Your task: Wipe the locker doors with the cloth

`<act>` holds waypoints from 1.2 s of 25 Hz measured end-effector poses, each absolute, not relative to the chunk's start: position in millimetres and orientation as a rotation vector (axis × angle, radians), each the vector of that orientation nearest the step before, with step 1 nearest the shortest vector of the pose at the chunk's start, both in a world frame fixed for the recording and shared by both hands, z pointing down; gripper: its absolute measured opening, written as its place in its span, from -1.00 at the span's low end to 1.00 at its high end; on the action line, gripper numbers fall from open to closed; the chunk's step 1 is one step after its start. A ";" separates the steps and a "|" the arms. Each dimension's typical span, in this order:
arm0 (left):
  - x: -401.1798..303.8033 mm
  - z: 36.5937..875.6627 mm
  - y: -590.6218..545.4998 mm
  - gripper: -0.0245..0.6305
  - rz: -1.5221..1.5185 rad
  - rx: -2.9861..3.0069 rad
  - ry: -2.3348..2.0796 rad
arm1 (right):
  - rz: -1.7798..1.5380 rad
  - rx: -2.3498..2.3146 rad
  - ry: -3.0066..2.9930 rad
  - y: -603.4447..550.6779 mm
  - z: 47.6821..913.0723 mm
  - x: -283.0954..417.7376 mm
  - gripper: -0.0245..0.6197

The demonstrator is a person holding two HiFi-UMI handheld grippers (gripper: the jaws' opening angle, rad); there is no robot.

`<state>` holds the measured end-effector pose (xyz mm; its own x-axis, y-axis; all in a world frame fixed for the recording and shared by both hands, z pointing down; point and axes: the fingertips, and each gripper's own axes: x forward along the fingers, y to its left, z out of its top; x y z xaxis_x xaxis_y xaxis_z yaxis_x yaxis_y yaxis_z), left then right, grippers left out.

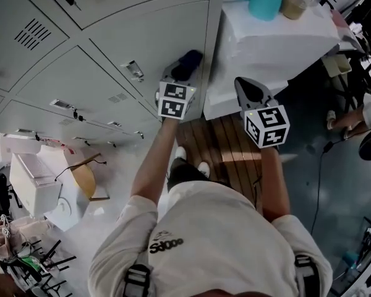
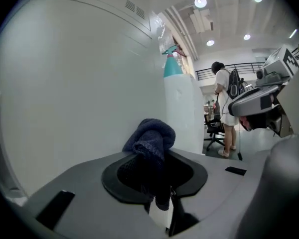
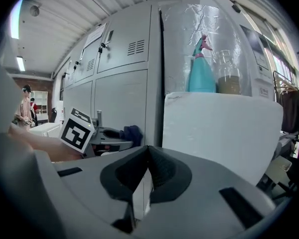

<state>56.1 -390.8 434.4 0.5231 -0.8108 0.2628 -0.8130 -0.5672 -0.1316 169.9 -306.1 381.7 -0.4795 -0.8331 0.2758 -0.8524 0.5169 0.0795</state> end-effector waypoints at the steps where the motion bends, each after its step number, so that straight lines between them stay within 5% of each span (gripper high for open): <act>1: 67.1 435.5 -393.3 -0.60 0.460 2.746 -1.436 | 0.102 1.429 -2.473 -303.6 382.3 175.2 -0.93; 9: 80.9 443.7 -394.6 -0.60 0.443 2.766 -1.424 | 0.110 1.472 -2.461 -298.2 381.0 185.2 -0.93; 23: -154.5 500.5 -339.0 -0.59 0.512 2.266 -1.909 | 0.047 1.175 -2.596 -305.8 391.6 74.2 -0.93; 30: -172.3 517.2 -335.6 -0.60 0.597 2.265 -1.881 | 0.070 1.206 -2.609 -317.5 401.2 65.1 -0.93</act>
